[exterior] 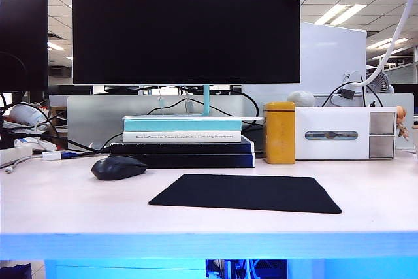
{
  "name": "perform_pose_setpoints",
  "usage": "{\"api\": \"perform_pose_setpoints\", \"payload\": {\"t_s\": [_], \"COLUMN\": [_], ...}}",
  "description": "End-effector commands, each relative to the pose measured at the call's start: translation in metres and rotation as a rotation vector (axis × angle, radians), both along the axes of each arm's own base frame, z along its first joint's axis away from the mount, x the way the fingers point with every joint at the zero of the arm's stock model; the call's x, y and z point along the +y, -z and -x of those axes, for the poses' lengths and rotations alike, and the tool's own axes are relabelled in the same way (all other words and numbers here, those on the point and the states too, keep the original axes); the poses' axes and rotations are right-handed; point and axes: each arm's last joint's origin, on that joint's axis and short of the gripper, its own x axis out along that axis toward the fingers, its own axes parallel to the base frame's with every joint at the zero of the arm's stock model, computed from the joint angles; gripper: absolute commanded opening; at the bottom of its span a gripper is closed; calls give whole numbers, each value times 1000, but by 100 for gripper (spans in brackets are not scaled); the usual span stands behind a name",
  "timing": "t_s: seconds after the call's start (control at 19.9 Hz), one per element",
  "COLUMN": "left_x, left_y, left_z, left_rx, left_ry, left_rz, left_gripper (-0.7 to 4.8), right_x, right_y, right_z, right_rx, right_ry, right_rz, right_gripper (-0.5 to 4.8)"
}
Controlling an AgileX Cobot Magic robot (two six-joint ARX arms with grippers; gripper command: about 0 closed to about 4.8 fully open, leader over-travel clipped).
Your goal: Place the black mouse on the black mouse pad.
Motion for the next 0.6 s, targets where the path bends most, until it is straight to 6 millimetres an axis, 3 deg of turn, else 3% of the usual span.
{"api": "perform_pose_setpoints", "payload": {"t_s": [0.05, 0.35, 0.6], "left_x": [-1, -2, -2], "left_y": [0, -10, 3], "left_z": [0, 1, 0], "left_rx": [0, -93, 35], "left_ry": [35, 68, 59], "left_rz": [9, 43, 36], "left_gripper": [-5, -5, -5], "right_x": [4, 6, 8], "right_y": [2, 1, 1], "right_z": [0, 1, 1], "right_rx": [-3, -1, -1], "right_ry": [-145, -213, -256], "right_rz": [-26, -57, -62], "right_gripper": [-1, -1, -1]}}
